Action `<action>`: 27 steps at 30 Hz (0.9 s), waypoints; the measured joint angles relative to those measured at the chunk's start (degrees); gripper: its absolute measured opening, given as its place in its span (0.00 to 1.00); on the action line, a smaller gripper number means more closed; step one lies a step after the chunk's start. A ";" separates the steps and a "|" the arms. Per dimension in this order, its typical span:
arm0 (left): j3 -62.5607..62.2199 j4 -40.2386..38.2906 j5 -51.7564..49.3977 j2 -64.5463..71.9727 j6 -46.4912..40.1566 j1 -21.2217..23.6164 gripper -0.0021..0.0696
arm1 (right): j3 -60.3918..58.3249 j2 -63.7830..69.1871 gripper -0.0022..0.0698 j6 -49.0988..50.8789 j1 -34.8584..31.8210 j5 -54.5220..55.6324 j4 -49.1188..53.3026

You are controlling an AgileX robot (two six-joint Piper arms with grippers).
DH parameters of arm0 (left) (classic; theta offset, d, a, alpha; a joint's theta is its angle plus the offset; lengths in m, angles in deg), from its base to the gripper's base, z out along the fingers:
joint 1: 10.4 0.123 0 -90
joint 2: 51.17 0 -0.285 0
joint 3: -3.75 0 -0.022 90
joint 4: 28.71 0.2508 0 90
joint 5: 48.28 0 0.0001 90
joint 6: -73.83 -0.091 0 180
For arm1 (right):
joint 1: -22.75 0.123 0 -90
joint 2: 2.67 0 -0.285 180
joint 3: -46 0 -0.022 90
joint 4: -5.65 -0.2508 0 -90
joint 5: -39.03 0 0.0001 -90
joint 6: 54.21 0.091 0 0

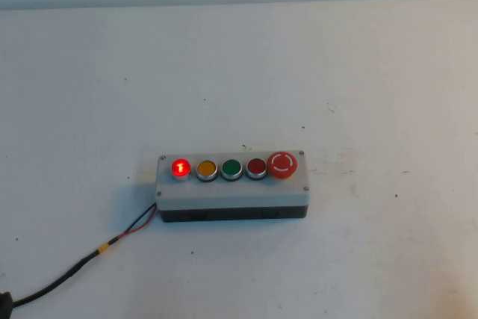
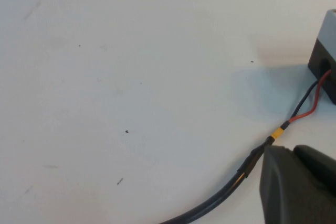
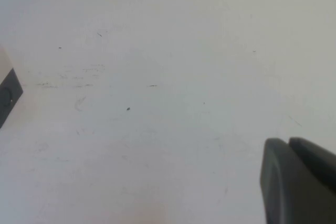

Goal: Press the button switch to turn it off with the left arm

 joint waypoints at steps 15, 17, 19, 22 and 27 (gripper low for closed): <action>0.00 0.23 0.00 0.00 0.00 0.00 0.02 | 0.00 0.00 0.01 0.00 0.00 0.00 0.00; 0.00 0.23 0.00 0.00 0.00 0.00 0.02 | 0.00 0.00 0.01 0.00 0.00 0.00 0.00; 0.00 0.23 0.00 0.00 0.00 0.00 0.02 | 0.00 0.00 0.01 0.00 0.00 0.00 0.00; 0.00 0.23 0.11 0.00 0.00 0.00 0.02 | 0.00 0.00 0.01 0.00 0.00 0.00 0.00; 0.00 -0.12 1.28 0.00 0.00 0.00 0.02 | 0.00 0.00 0.01 0.00 0.00 0.00 0.00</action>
